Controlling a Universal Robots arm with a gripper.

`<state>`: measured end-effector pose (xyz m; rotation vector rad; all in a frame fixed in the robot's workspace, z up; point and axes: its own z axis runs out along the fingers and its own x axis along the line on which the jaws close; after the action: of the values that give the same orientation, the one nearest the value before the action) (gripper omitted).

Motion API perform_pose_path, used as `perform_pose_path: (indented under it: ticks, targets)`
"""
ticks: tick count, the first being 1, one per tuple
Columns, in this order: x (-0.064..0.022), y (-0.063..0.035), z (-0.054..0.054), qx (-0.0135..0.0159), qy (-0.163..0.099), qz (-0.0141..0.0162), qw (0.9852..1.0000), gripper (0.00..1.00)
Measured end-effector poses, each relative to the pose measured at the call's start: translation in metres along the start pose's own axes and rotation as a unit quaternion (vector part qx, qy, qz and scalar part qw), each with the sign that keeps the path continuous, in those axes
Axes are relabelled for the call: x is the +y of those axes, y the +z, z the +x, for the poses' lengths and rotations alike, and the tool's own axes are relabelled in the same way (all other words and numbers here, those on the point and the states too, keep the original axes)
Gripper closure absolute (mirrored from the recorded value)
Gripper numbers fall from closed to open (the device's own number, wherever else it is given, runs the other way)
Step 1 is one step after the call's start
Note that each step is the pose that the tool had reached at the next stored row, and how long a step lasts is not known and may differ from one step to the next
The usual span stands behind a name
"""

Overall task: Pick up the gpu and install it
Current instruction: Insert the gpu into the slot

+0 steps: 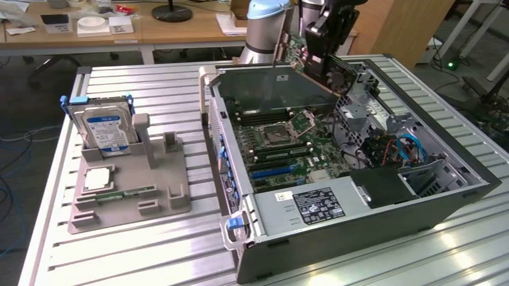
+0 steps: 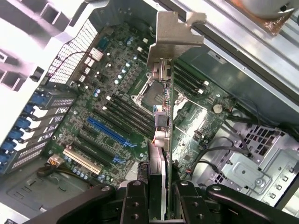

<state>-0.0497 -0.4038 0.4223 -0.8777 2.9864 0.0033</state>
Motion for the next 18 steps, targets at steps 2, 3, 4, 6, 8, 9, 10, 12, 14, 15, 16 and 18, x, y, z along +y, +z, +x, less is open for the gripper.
perform_pose_path:
  ticks: [2, 3, 4, 6, 8, 9, 10, 12, 14, 15, 16, 18]
  targets:
    - [0.0001, 0.0, 0.0001, -0.0001, -0.01, -0.0003, 0.9999, 0.73]
    - [0.0001, 0.0, 0.0002, -0.0001, -0.016, -0.0004, 0.9999, 0.73]
    - [0.0001, 0.0, 0.0002, -0.0001, -0.021, -0.0006, 0.9998, 0.73]
    - [0.0002, 0.0, 0.0004, -0.0002, -0.032, -0.0009, 0.9995, 0.73]
    - [0.0003, 0.0, 0.0005, -0.0003, -0.044, -0.0013, 0.999, 0.73]
    - [0.0003, 0.0, 0.0005, -0.0003, -0.049, -0.0014, 0.9988, 0.73]
    - [0.0003, 0.0, 0.0005, -0.0003, -0.055, -0.0016, 0.9985, 0.73]
    - [0.0004, 0.0, 0.0006, -0.0004, -0.065, -0.0019, 0.9979, 0.73]
    - [0.0004, 0.0, 0.0007, -0.0005, -0.077, -0.0022, 0.9971, 0.73]
    - [0.0004, 0.0, 0.0007, -0.0005, -0.082, -0.0023, 0.9966, 0.73]
    - [0.0004, 0.0, 0.0007, -0.0006, -0.087, -0.0025, 0.9962, 0.73]
    - [0.0005, 0.0, 0.0008, -0.0006, -0.097, -0.0027, 0.9953, 0.73]
